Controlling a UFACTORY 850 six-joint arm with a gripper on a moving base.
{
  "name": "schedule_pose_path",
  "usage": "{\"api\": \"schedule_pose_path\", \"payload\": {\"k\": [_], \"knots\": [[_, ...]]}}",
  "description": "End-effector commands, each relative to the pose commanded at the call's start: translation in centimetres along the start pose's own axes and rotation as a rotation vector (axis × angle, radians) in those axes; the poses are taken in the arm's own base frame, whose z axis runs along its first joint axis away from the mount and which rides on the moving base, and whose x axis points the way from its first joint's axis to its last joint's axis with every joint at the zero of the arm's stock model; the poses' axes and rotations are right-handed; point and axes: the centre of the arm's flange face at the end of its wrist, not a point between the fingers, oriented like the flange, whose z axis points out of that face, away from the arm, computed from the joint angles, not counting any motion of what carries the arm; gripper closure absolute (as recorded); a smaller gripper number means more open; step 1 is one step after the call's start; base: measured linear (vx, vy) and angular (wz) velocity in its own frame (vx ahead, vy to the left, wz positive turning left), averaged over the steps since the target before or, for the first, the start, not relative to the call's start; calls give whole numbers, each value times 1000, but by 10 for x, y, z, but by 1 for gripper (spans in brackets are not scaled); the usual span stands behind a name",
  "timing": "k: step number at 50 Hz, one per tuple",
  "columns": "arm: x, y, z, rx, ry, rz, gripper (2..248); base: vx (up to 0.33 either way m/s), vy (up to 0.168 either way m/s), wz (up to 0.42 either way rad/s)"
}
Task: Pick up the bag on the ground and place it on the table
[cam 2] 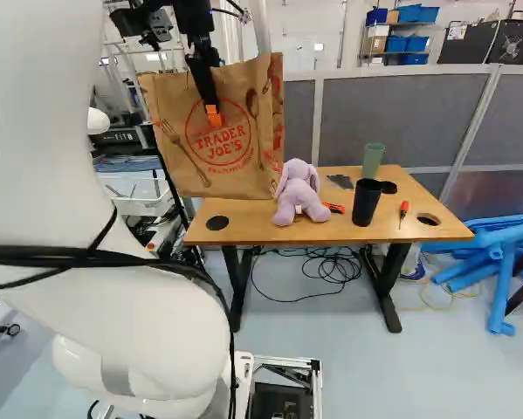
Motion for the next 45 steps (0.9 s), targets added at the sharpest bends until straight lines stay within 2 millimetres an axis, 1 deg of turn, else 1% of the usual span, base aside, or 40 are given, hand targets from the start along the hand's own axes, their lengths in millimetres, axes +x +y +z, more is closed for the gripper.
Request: {"api": "schedule_pose_path", "payload": {"k": [25,45], "knots": [[0,0,0,0,0,5,229,0,0,0],[0,0,0,0,0,187,229,0,0,0]]}}
